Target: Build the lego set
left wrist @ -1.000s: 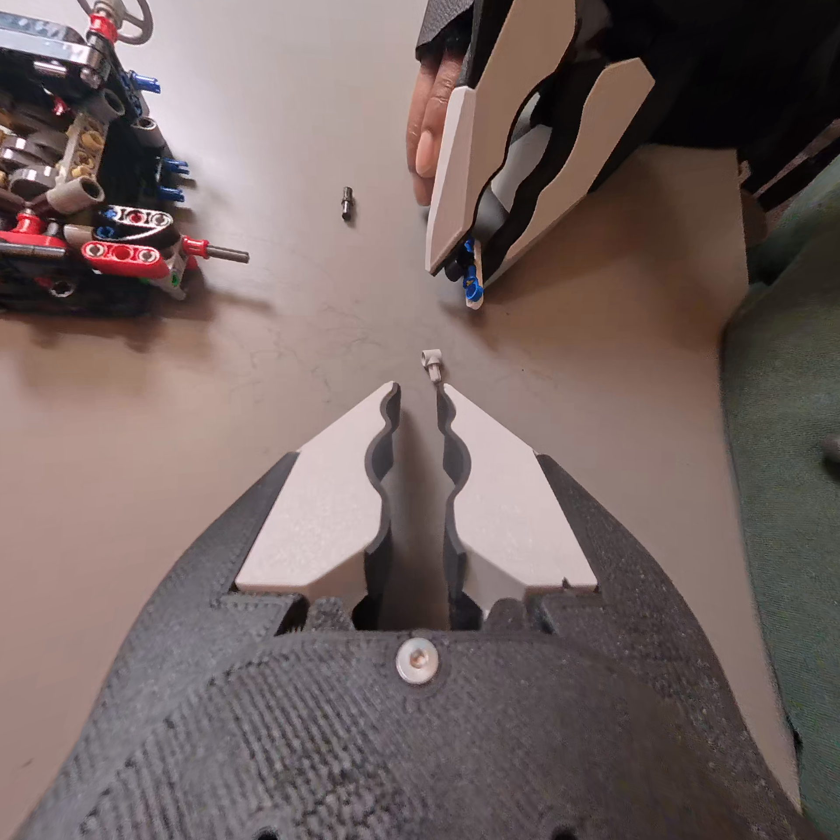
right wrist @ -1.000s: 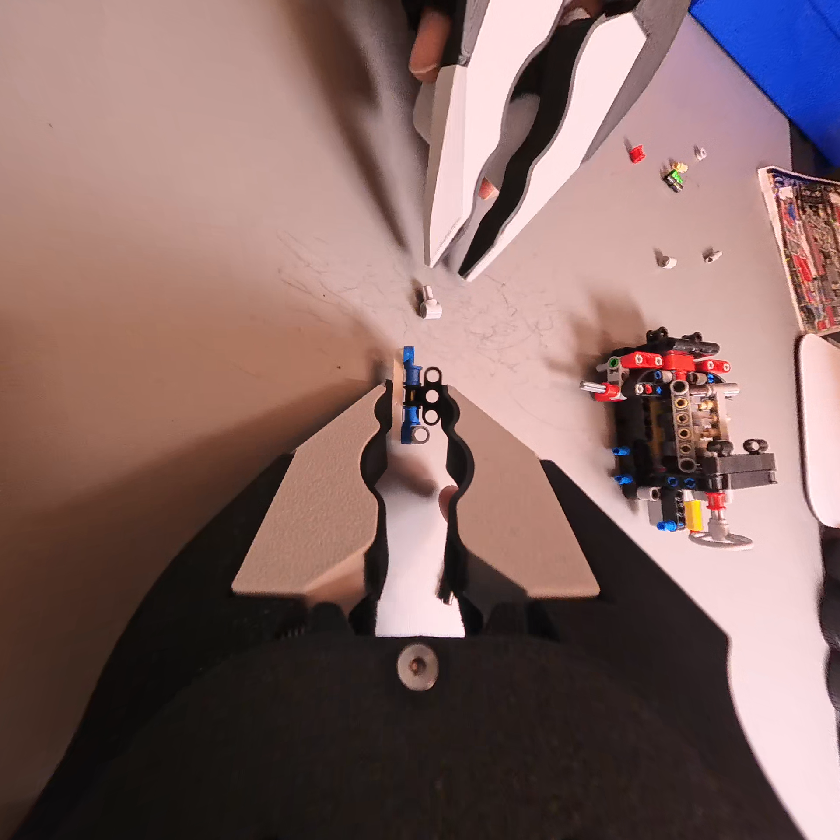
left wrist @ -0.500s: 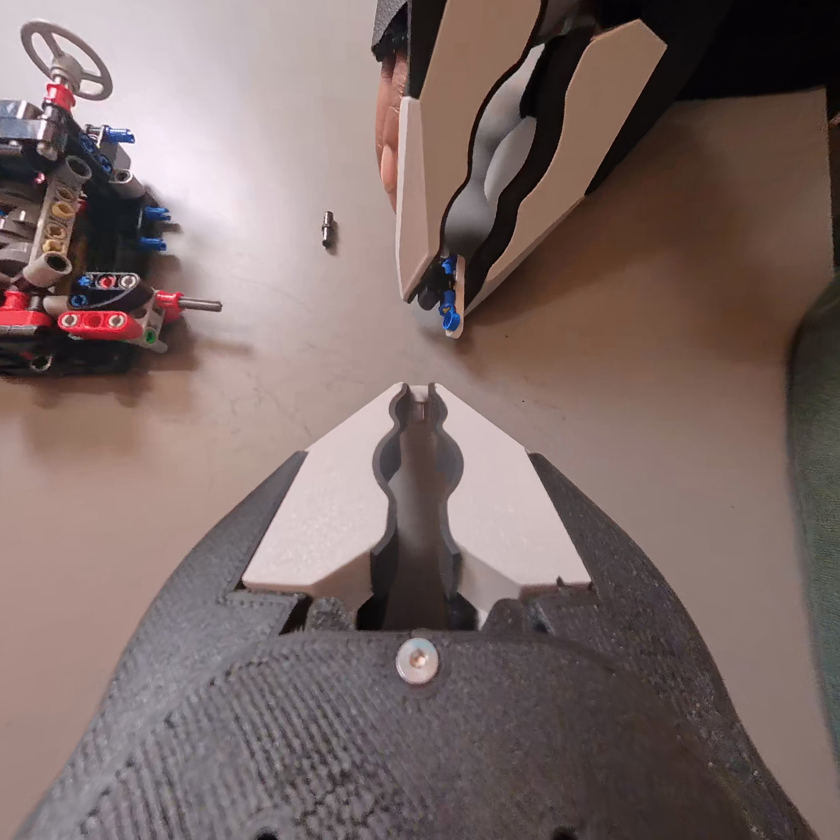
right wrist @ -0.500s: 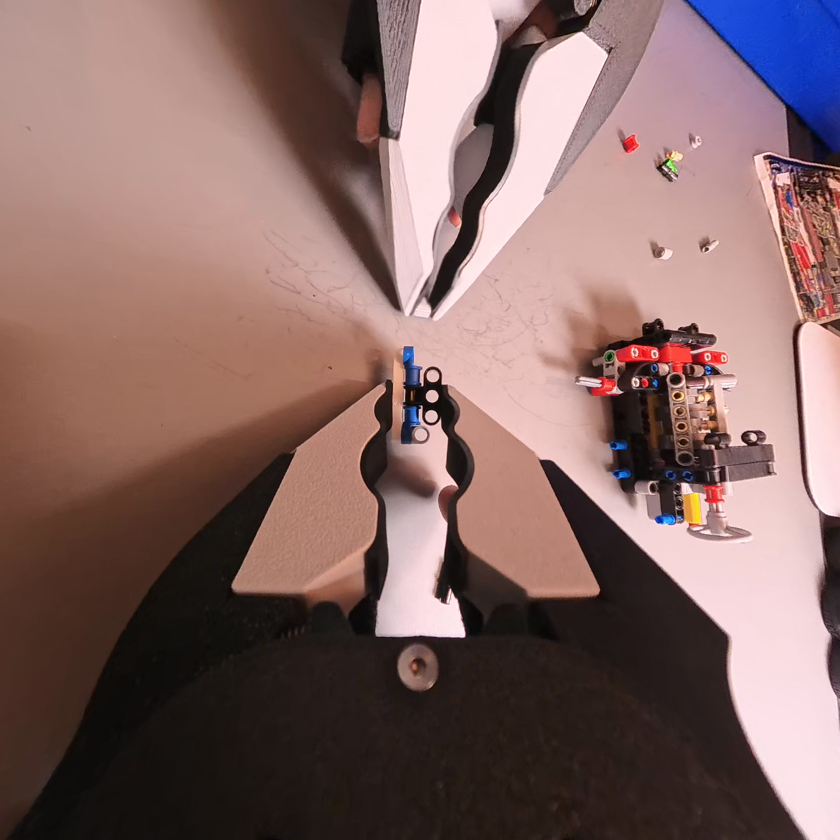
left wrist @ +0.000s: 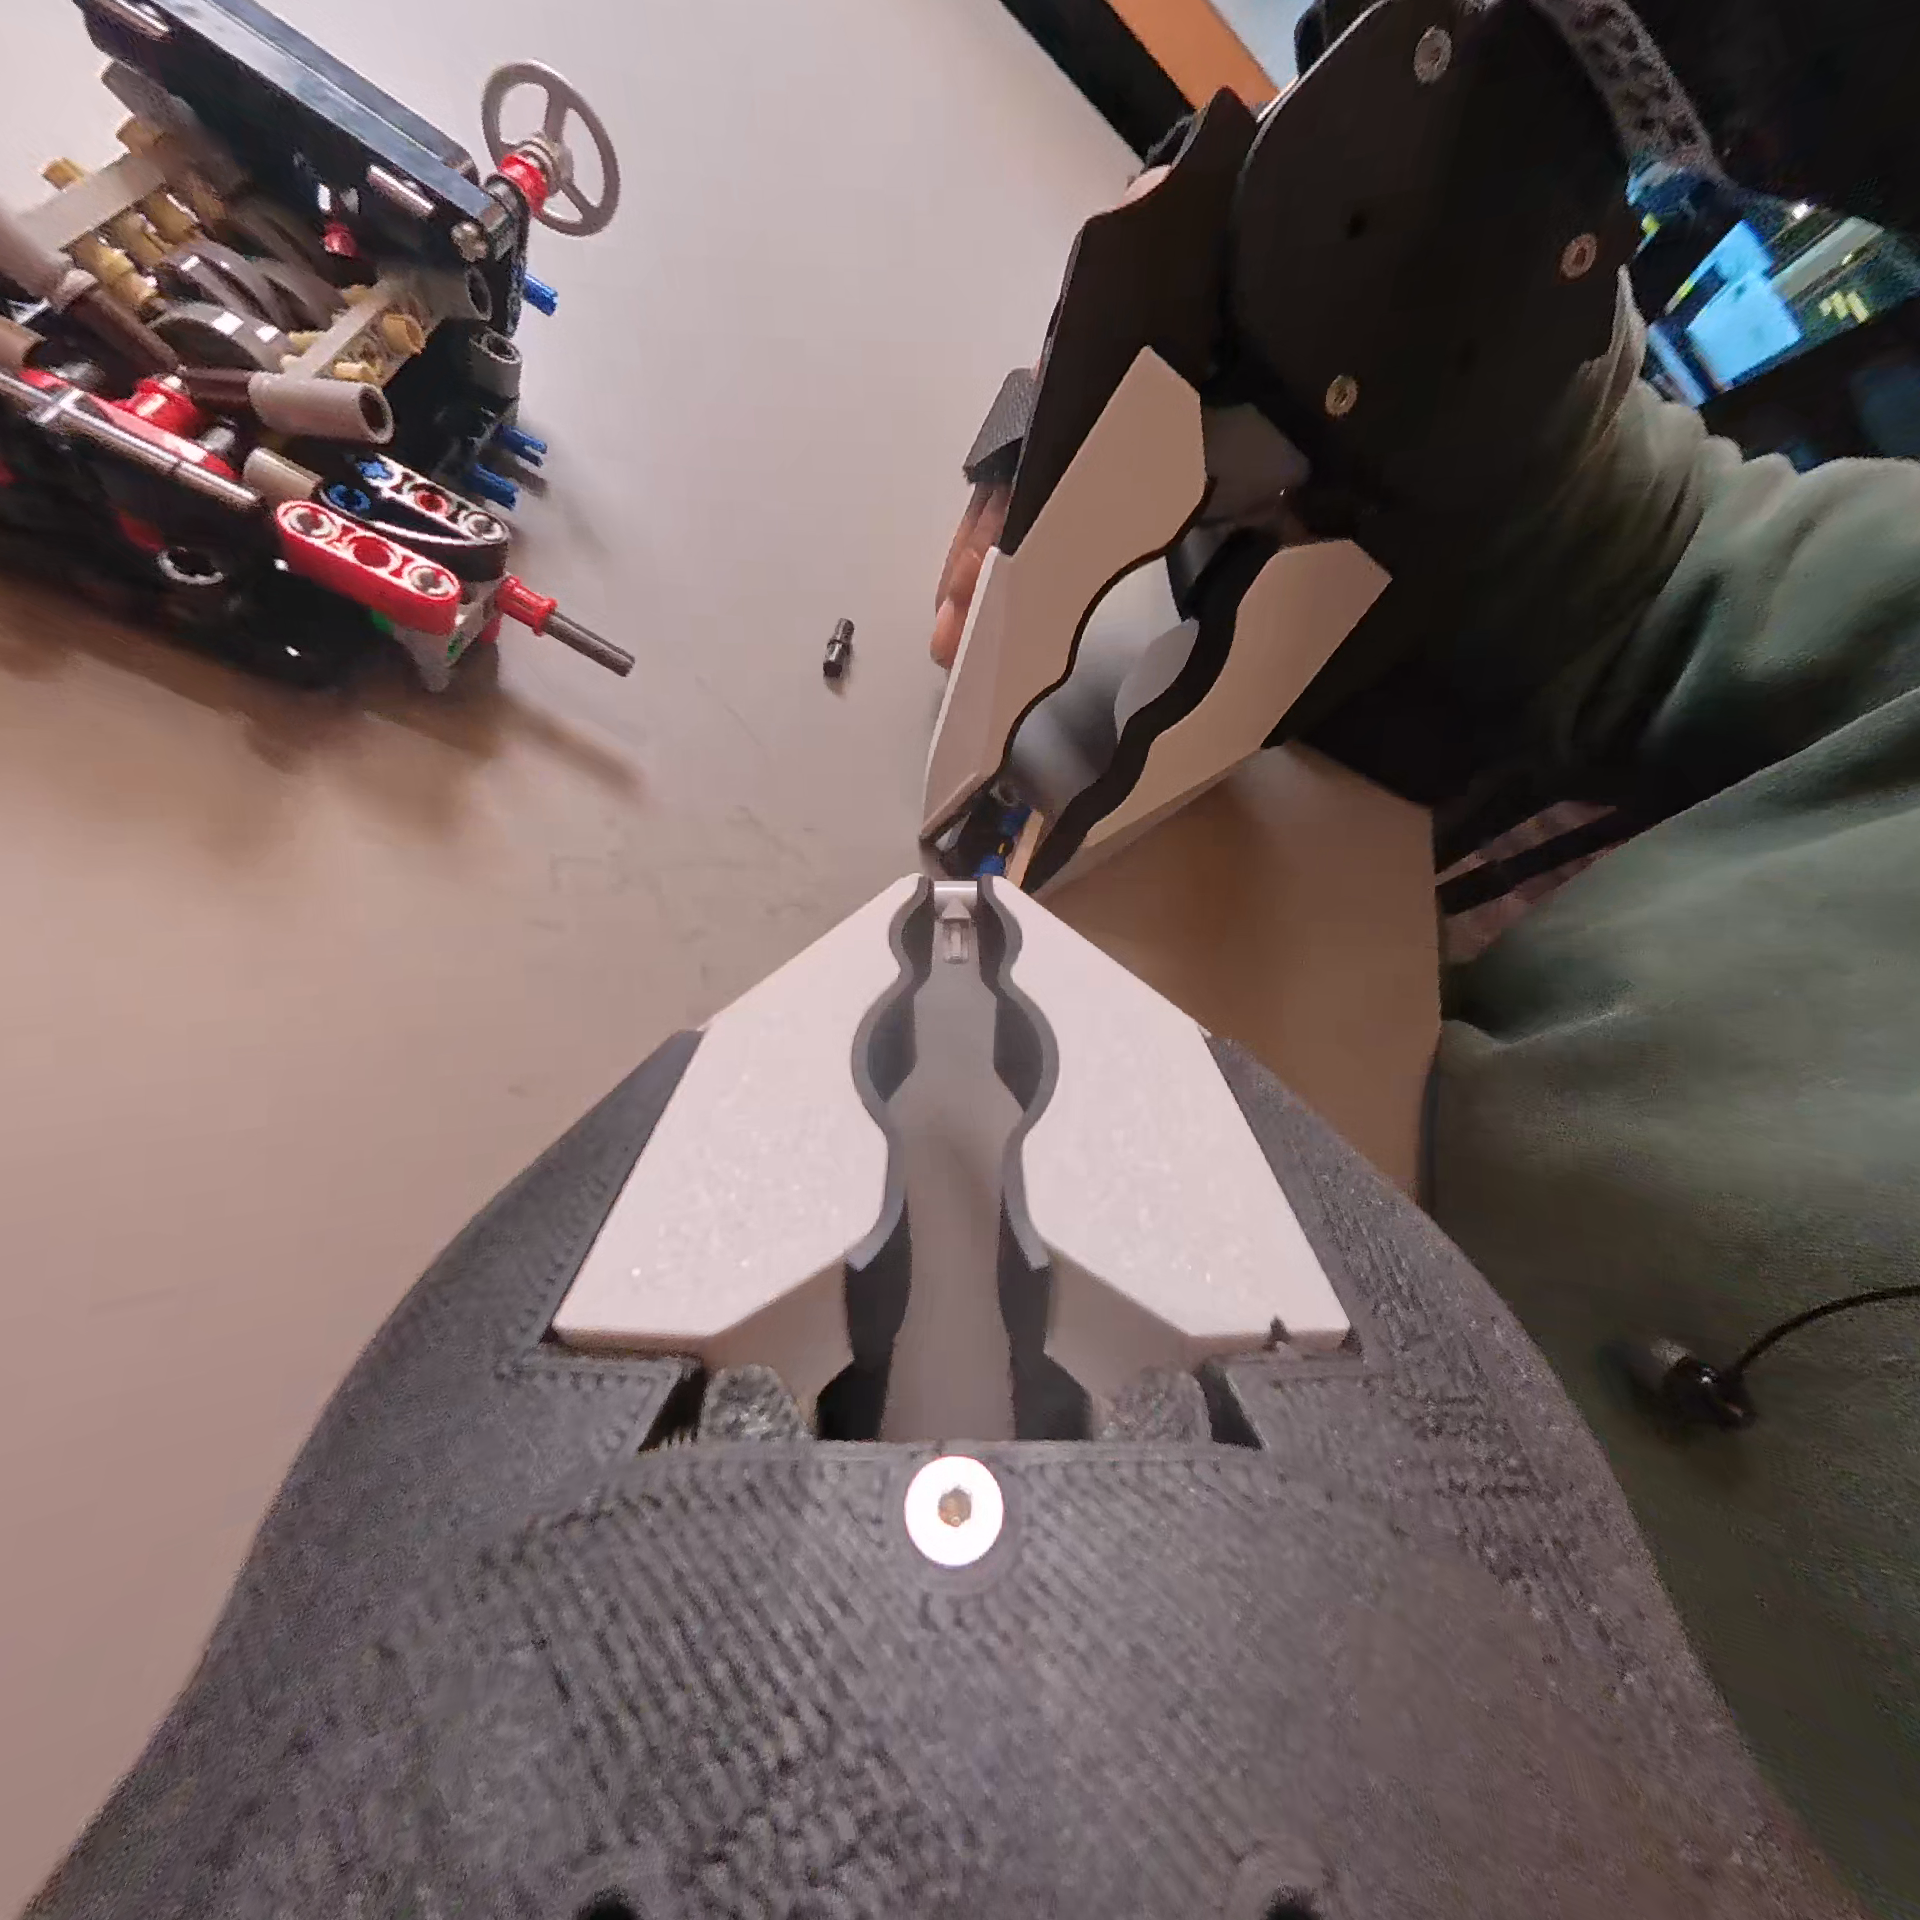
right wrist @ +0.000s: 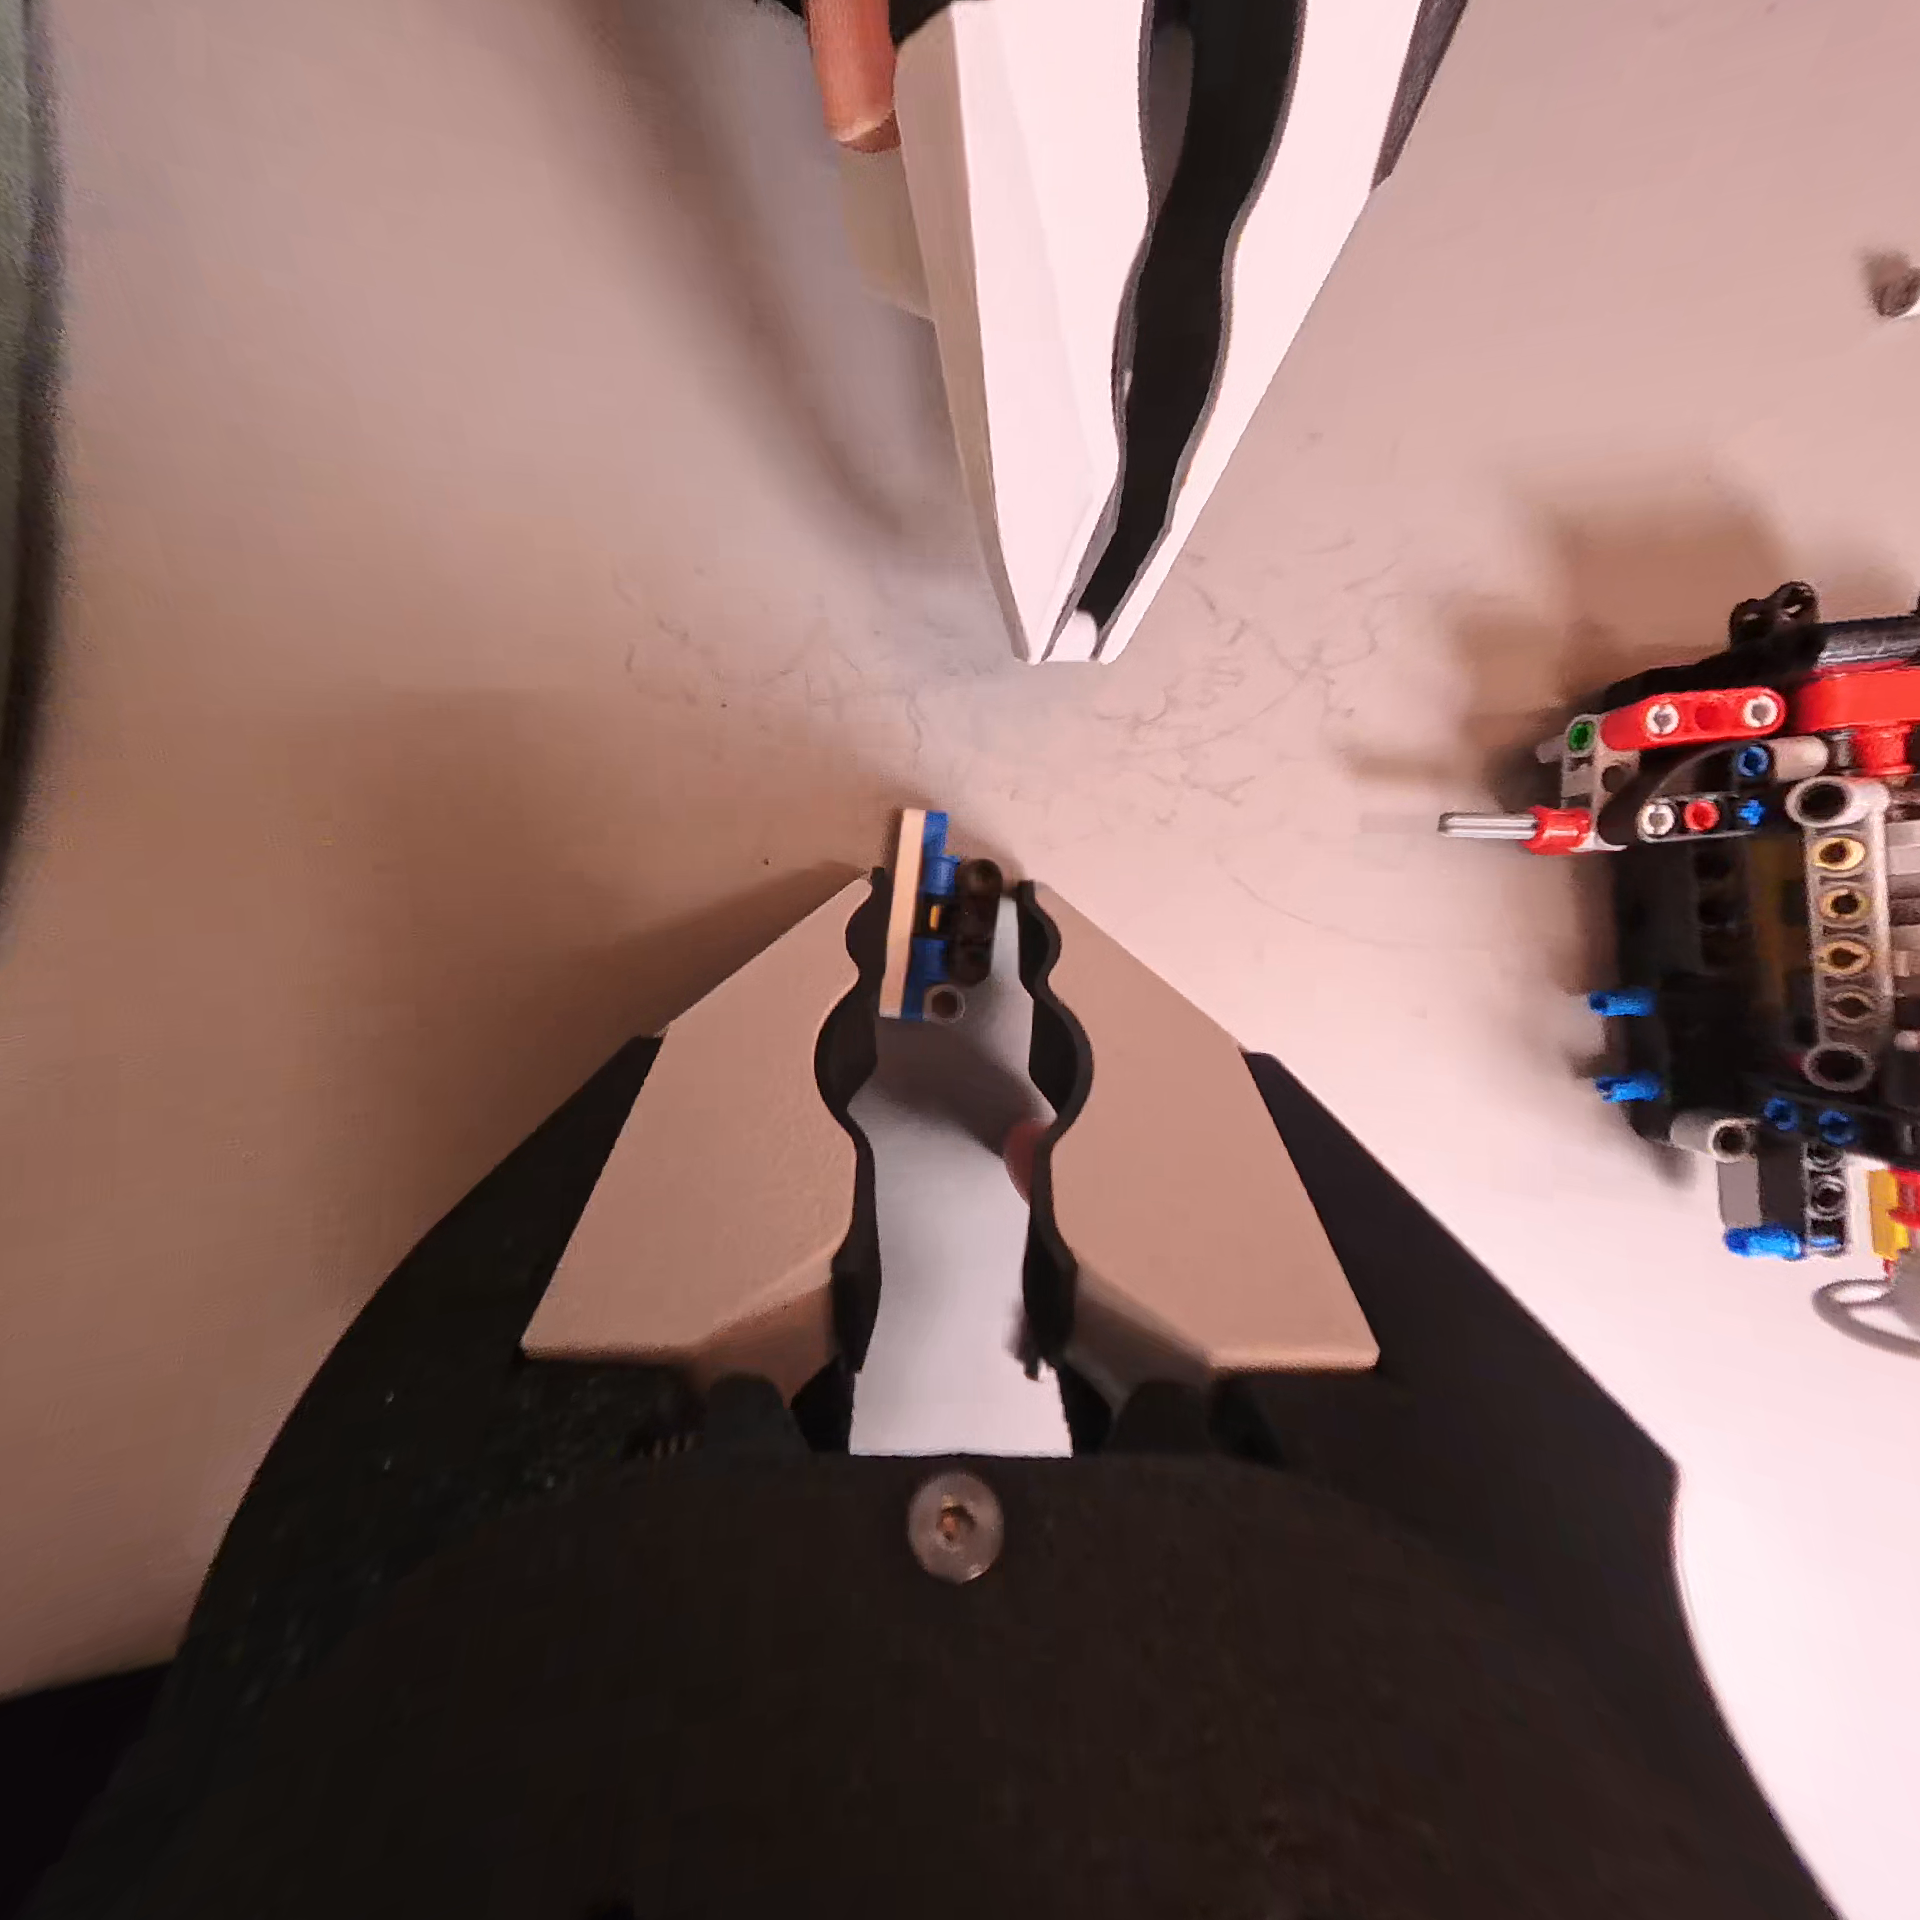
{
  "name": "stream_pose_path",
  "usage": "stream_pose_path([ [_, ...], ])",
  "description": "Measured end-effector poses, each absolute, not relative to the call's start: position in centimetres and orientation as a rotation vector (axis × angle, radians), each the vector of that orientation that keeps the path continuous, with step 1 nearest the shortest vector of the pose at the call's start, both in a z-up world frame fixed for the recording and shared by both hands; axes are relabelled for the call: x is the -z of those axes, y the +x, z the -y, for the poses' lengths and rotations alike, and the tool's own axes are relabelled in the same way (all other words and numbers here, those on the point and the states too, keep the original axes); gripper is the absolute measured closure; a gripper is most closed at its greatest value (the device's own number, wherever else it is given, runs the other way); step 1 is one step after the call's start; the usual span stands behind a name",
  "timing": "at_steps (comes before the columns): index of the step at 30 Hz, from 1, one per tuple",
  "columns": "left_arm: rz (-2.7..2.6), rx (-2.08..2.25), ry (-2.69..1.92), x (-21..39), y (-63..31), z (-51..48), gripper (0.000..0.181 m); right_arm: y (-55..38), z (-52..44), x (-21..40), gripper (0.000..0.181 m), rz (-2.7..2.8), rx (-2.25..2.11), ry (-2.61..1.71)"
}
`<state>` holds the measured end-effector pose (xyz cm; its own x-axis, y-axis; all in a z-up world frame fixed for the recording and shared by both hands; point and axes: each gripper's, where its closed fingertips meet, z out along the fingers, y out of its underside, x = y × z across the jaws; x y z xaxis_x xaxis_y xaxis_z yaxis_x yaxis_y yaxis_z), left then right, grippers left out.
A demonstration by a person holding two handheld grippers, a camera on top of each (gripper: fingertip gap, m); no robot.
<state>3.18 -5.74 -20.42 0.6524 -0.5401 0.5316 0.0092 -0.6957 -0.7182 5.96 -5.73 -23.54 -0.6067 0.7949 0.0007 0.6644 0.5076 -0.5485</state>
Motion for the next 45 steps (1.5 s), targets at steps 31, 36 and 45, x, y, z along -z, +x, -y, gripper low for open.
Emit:
stream_pose_path([
  [31, -0.106, 1.733, -1.852, 16.1, 6.2, 6.8, 0.176, 4.7, 7.8, 15.5, 0.172, 1.946, -0.979, -0.802],
  [36, -0.1, 1.712, -1.89, 16.7, 6.4, 6.6, 0.176, 4.9, 7.7, 16.2, 0.173, 1.982, -1.012, -0.84],
  [45, -0.246, 1.442, -1.985, 17.7, 6.0, 6.1, 0.171, 4.8, 7.3, 17.0, 0.173, 2.004, -1.178, -0.934],
])
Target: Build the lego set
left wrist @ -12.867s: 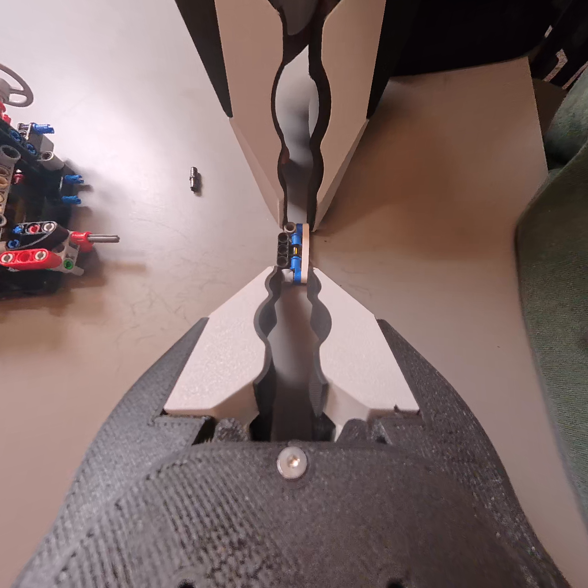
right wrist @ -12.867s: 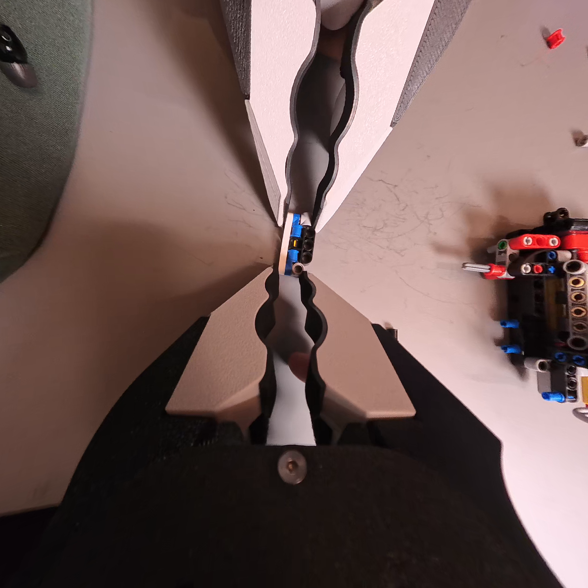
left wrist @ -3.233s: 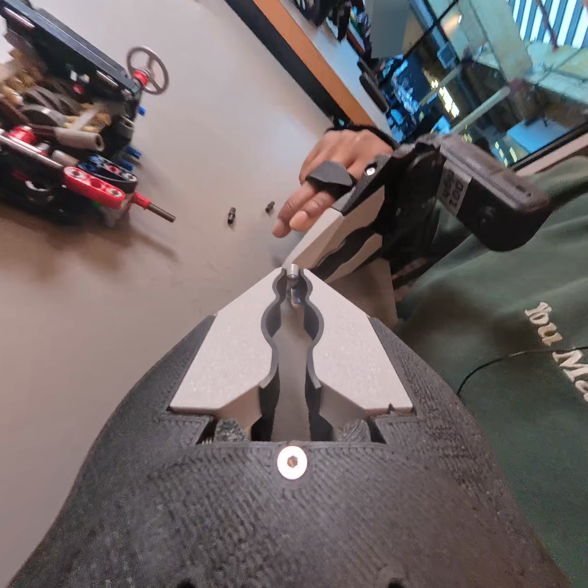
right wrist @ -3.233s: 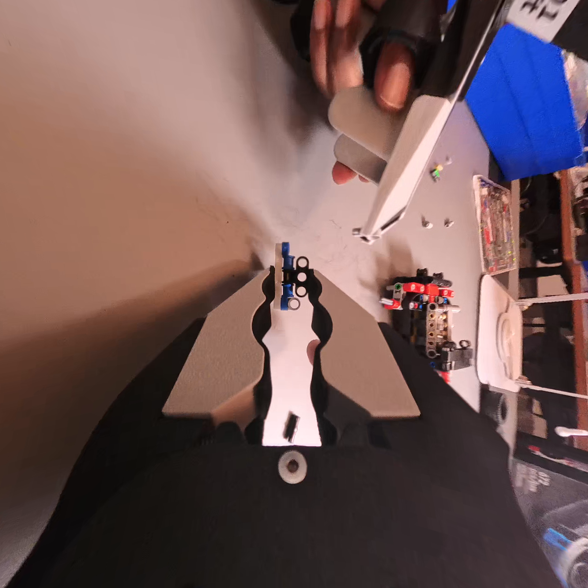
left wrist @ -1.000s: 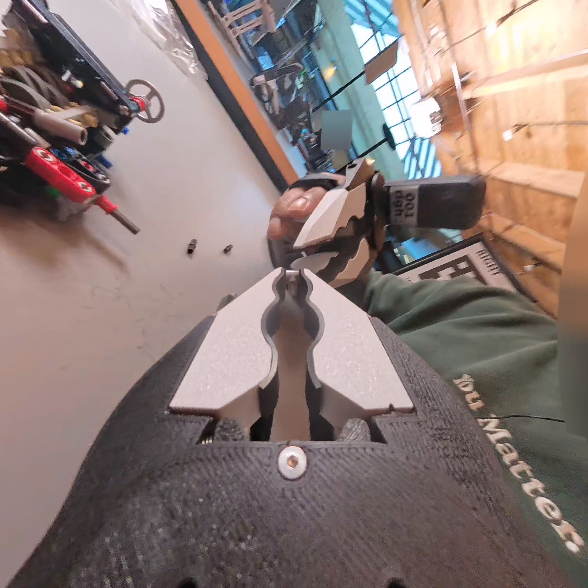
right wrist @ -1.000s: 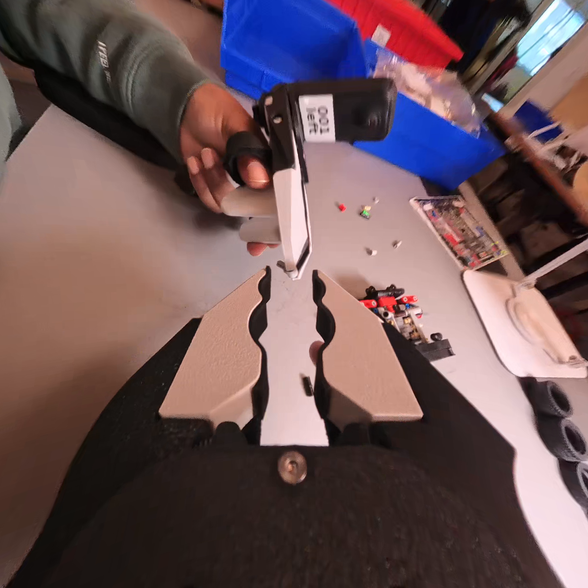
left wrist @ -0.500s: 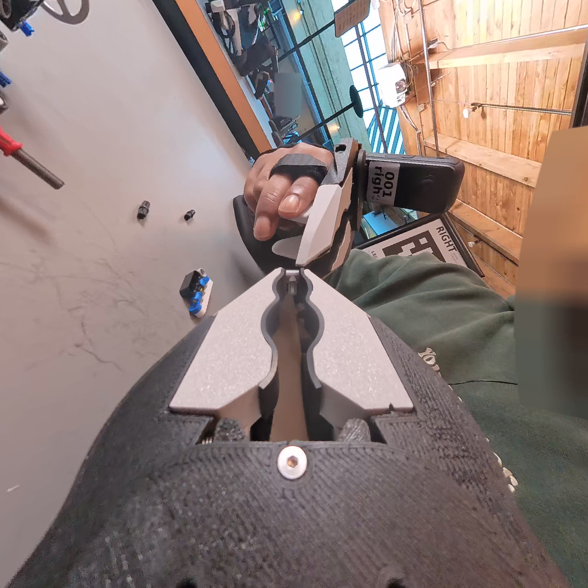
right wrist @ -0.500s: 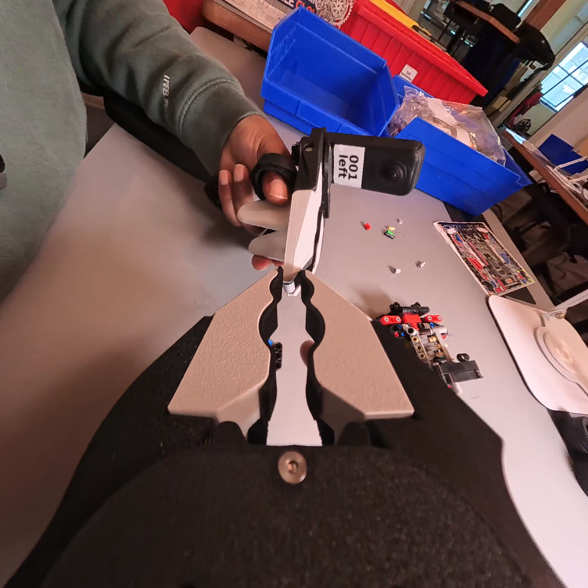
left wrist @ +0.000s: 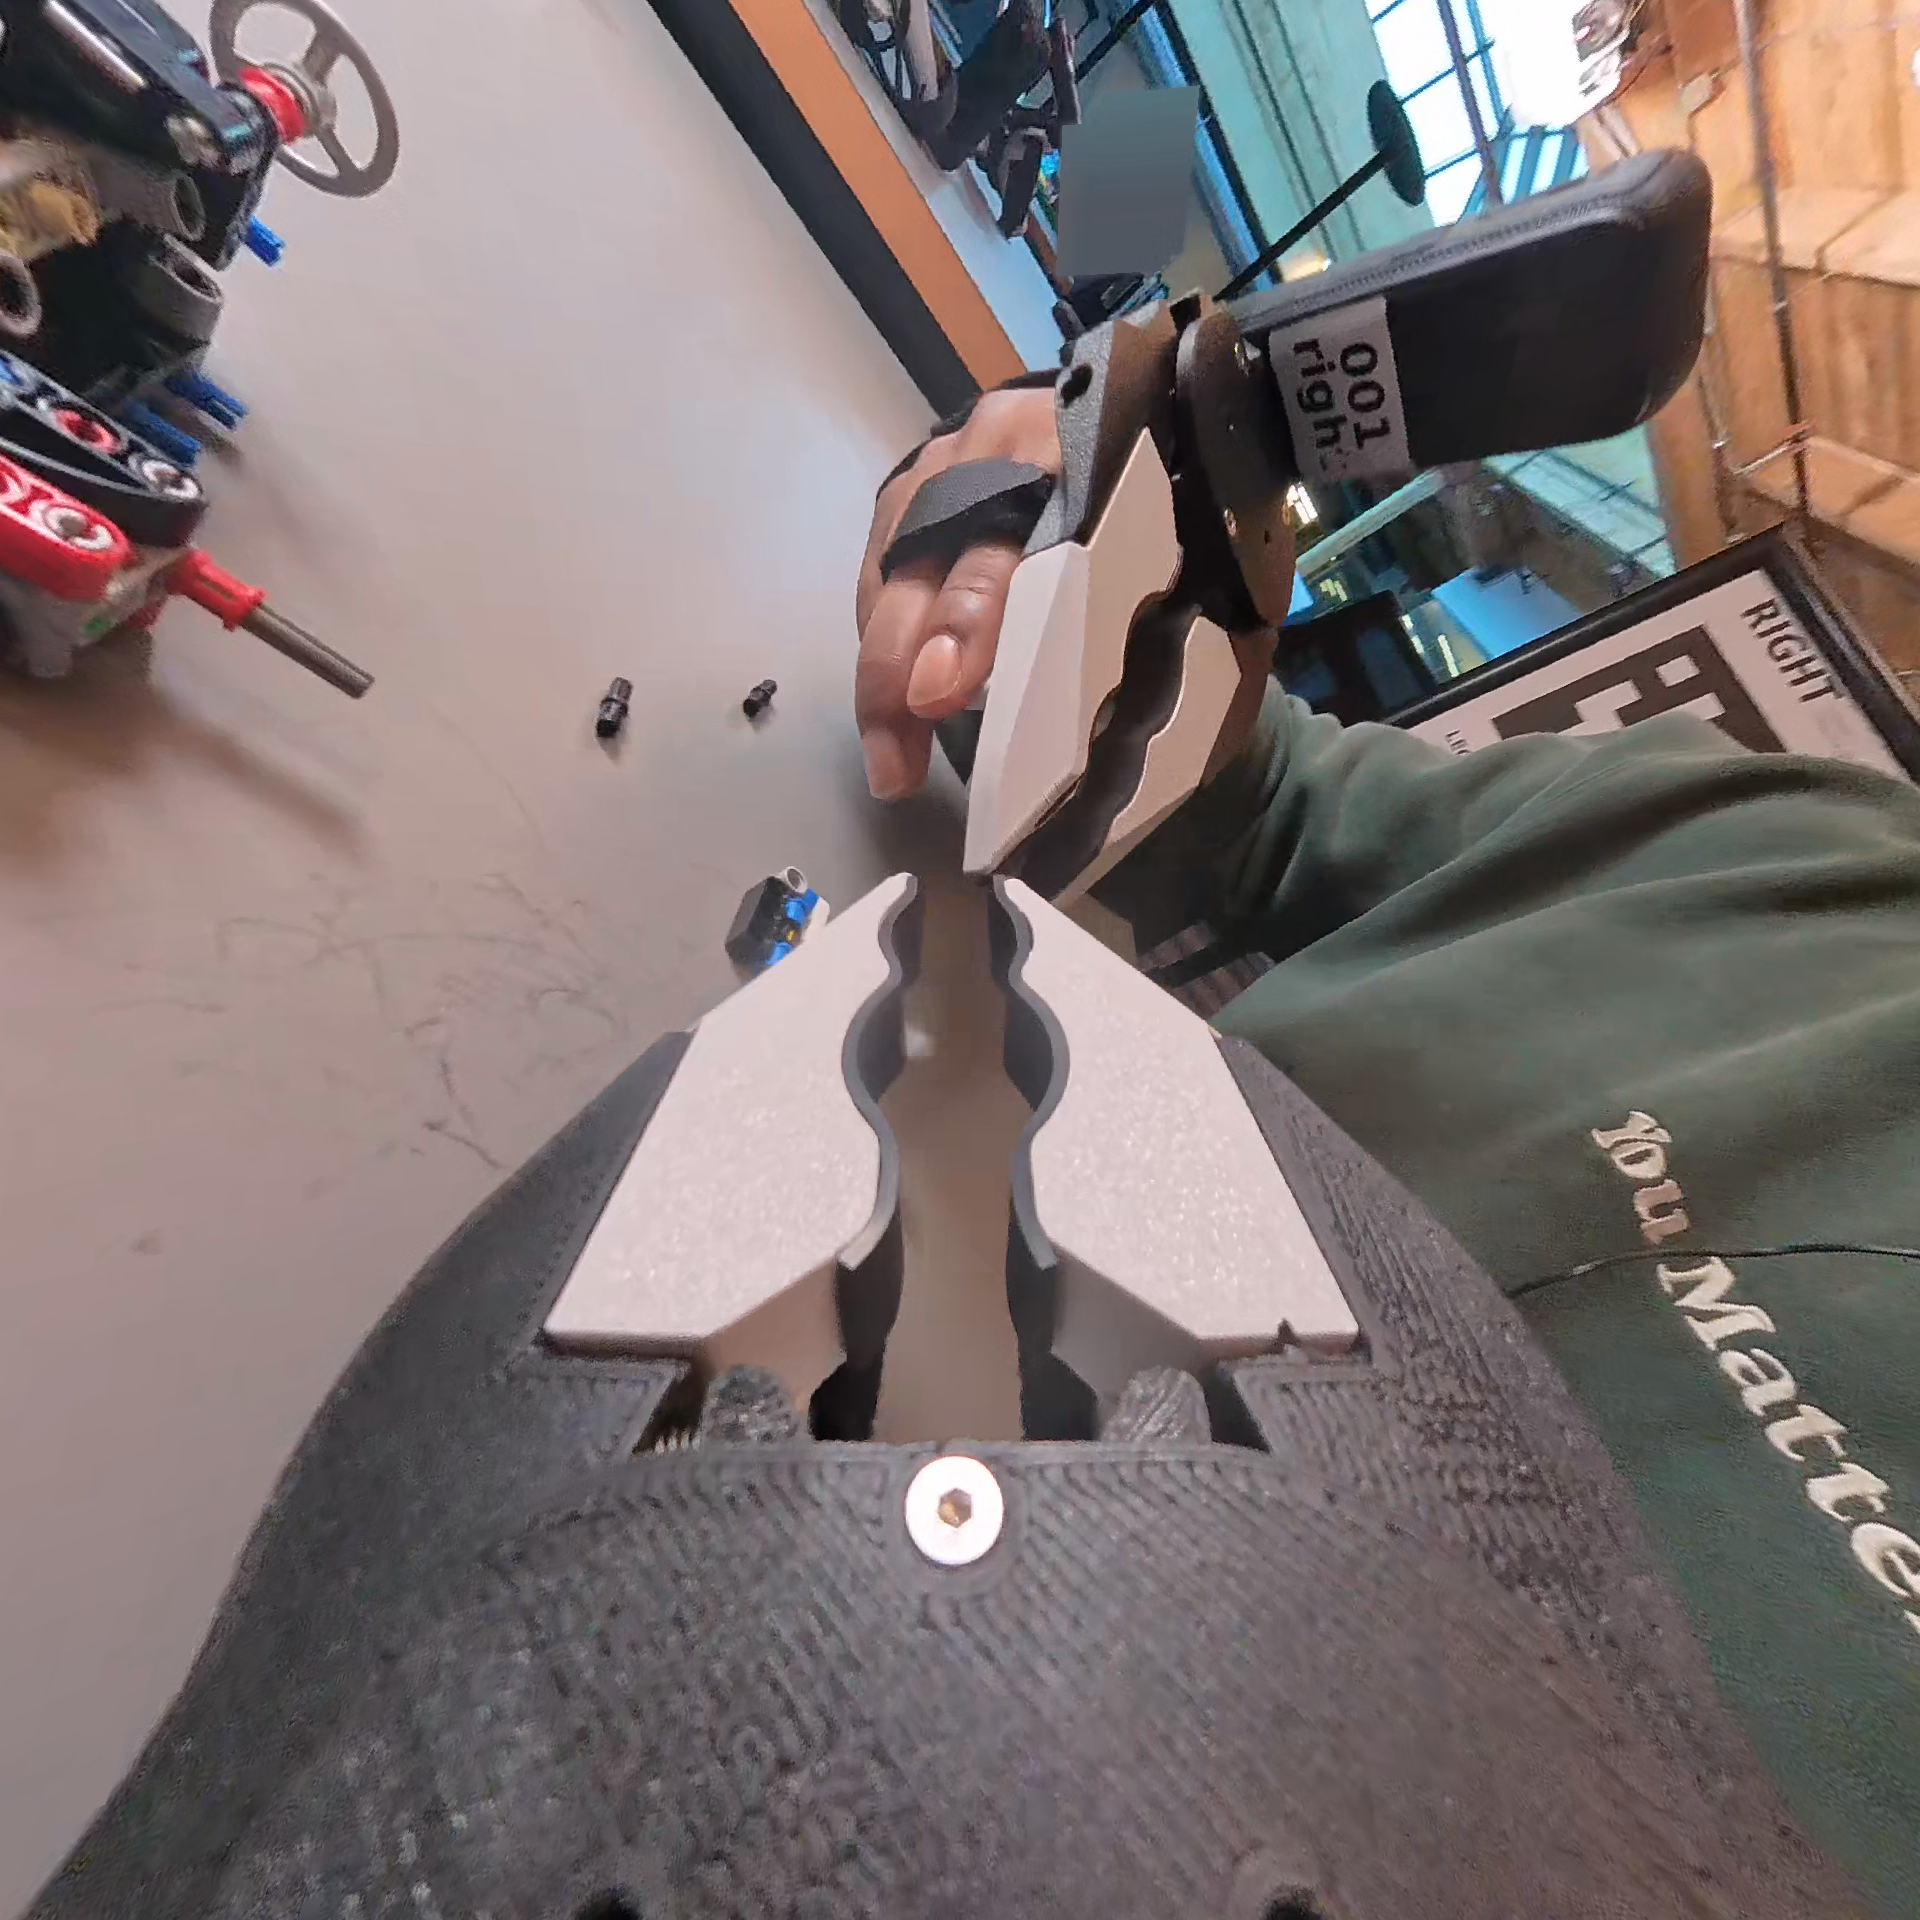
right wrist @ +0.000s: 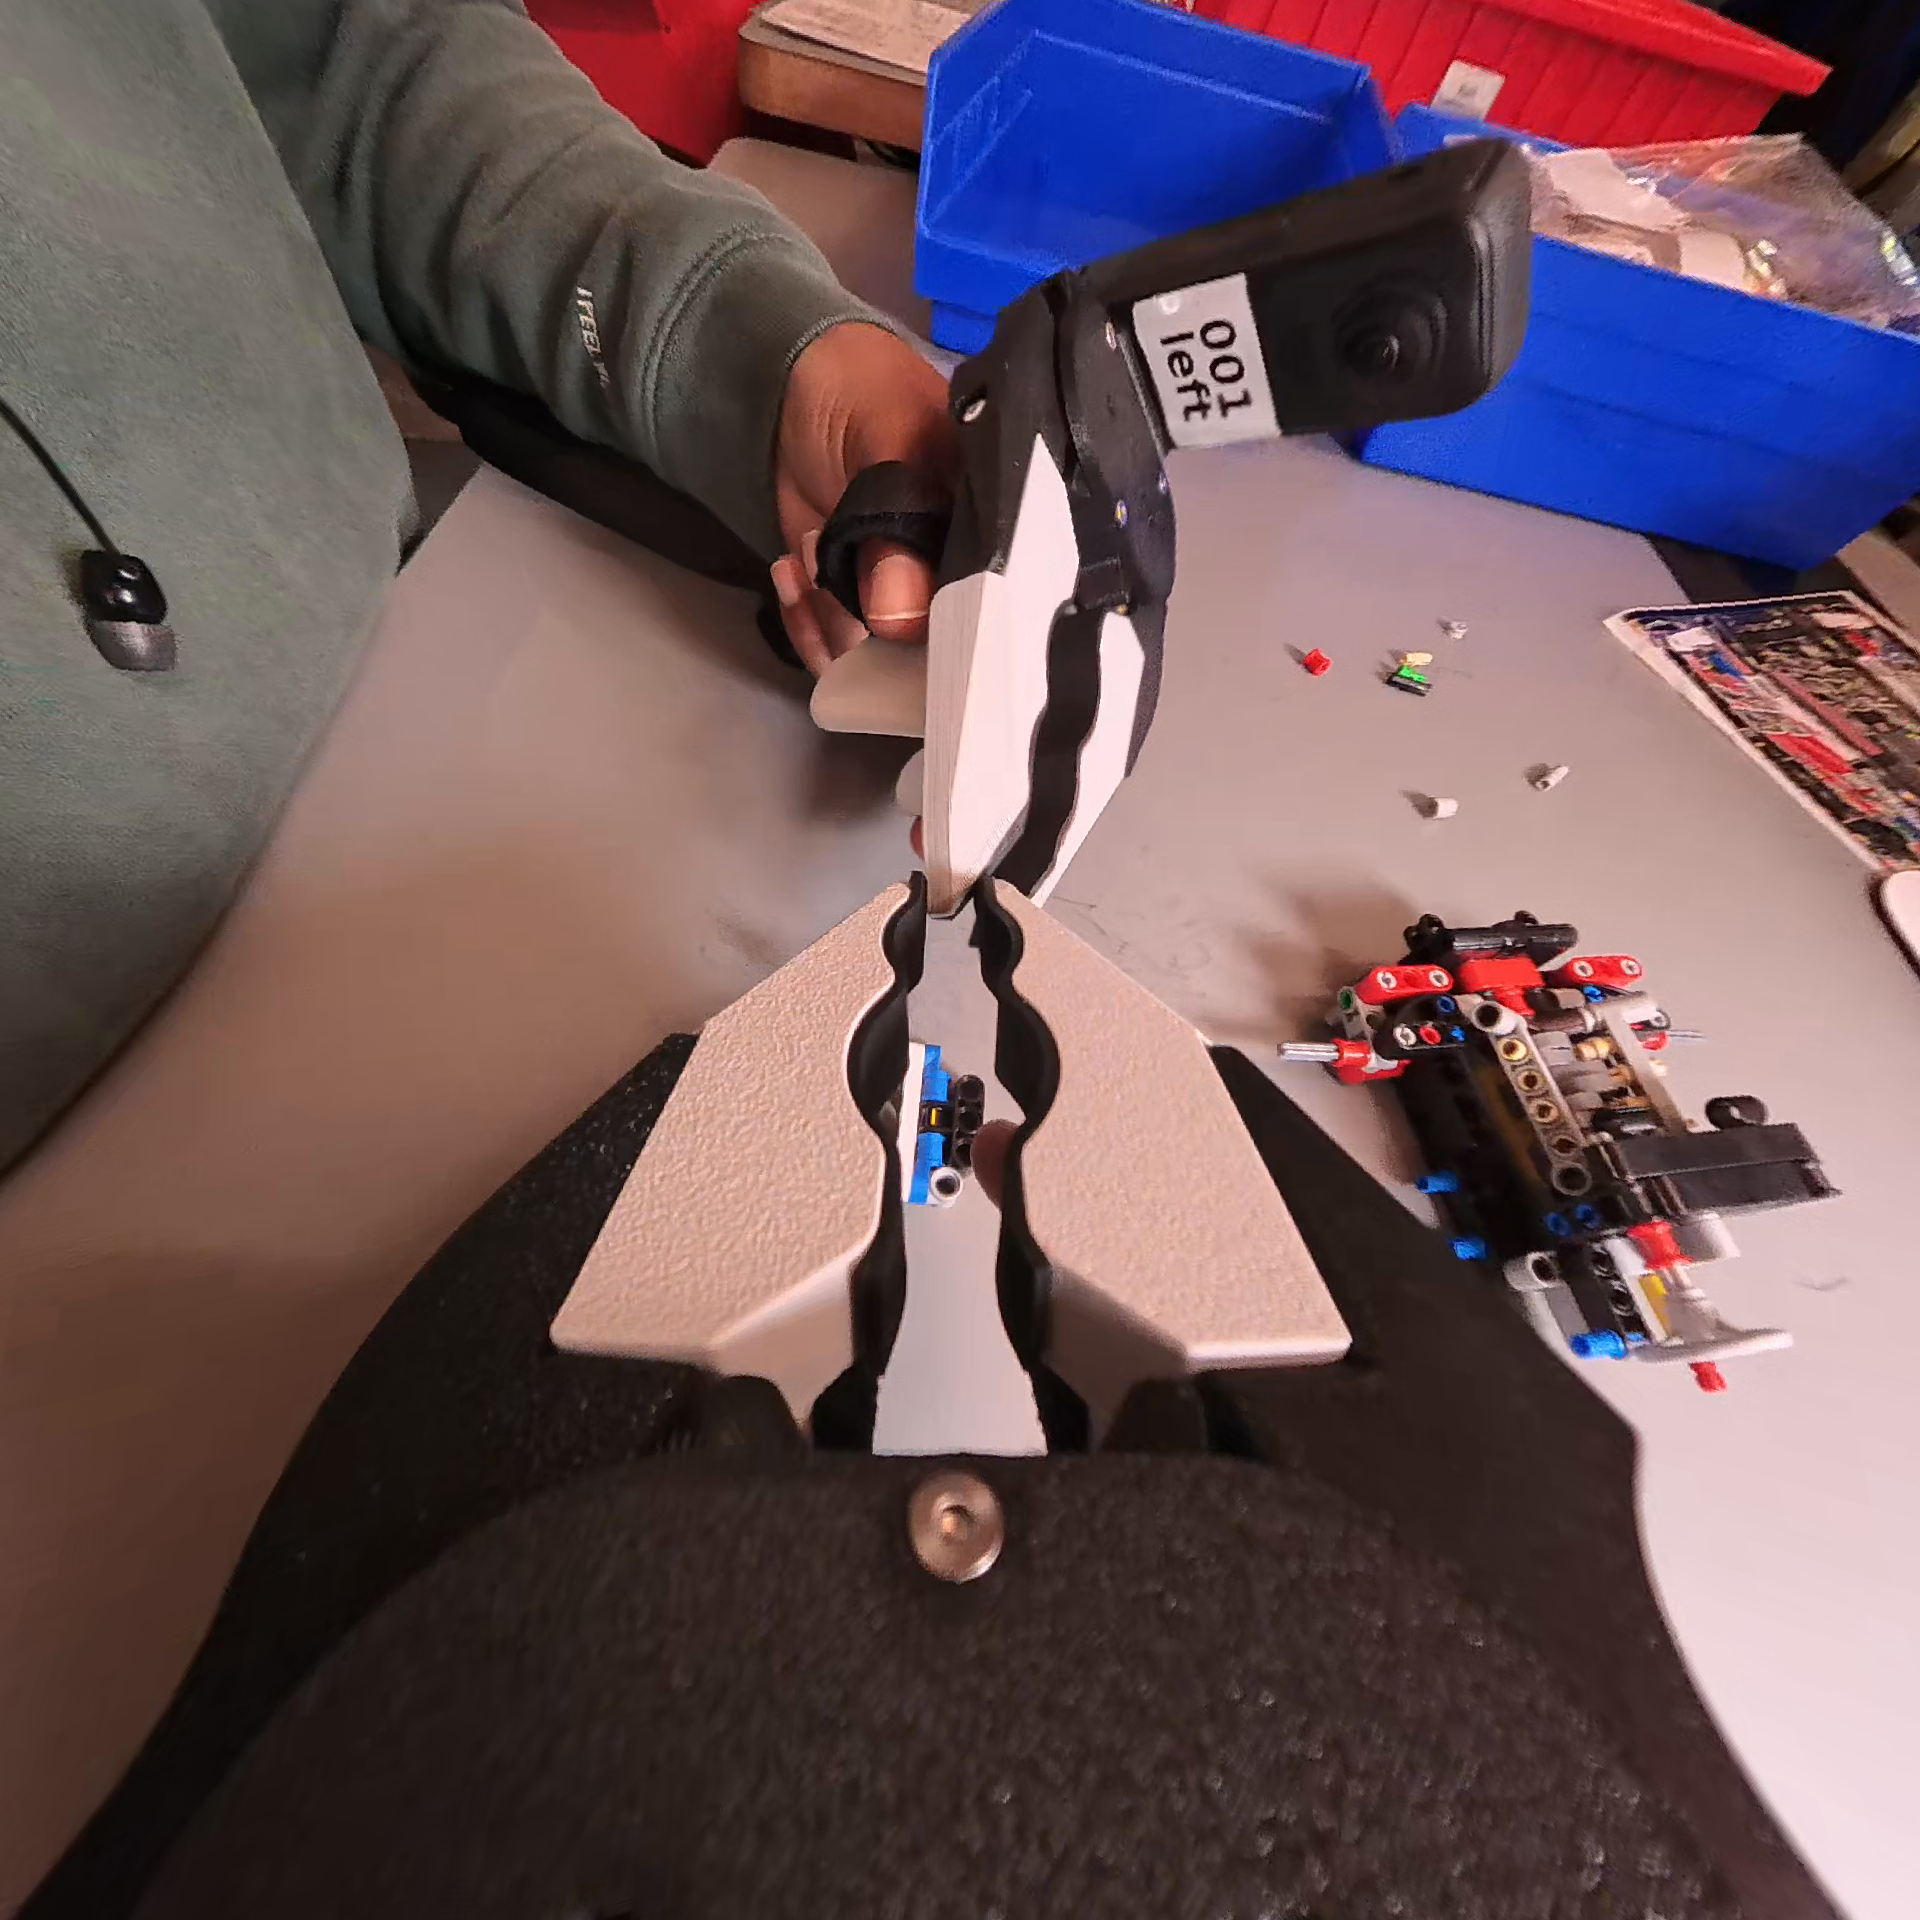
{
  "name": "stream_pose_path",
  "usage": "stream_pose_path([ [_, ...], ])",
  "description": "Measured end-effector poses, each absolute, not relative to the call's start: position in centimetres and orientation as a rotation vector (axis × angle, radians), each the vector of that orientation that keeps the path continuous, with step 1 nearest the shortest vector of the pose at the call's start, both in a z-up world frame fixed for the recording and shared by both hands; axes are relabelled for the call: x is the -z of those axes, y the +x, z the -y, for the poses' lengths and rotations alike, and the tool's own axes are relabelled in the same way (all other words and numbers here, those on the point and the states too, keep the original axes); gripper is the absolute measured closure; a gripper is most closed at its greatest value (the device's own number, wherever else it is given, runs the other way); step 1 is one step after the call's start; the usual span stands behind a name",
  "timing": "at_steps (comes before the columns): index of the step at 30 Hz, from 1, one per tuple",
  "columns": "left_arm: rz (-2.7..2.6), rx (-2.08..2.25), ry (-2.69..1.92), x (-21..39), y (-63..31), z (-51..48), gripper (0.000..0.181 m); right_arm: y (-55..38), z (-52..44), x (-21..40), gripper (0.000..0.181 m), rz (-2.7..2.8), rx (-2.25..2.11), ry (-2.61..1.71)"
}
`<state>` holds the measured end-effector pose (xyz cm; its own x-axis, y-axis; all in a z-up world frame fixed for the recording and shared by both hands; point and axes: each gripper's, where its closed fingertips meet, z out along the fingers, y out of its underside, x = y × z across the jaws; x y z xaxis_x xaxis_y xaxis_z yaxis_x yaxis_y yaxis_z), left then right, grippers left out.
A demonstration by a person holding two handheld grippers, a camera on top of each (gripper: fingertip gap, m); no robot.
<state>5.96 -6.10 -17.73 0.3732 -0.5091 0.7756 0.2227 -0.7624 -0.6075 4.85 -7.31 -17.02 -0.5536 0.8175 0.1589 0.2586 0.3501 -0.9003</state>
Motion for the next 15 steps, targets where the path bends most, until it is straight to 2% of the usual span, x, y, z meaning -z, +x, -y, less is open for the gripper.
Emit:
stream_pose_path([
  [10, -0.22, 1.378, -2.037, 18.6, 4.7, 5.7, 0.171, 4.1, 6.8, 18.1, 0.178, 2.088, -1.188, -0.971],
  [15, -0.569, 1.152, -2.133, 19.8, 4.0, 7.7, 0.169, 5.8, 7.1, 19.2, 0.174, 2.201, -1.103, -0.983],
])
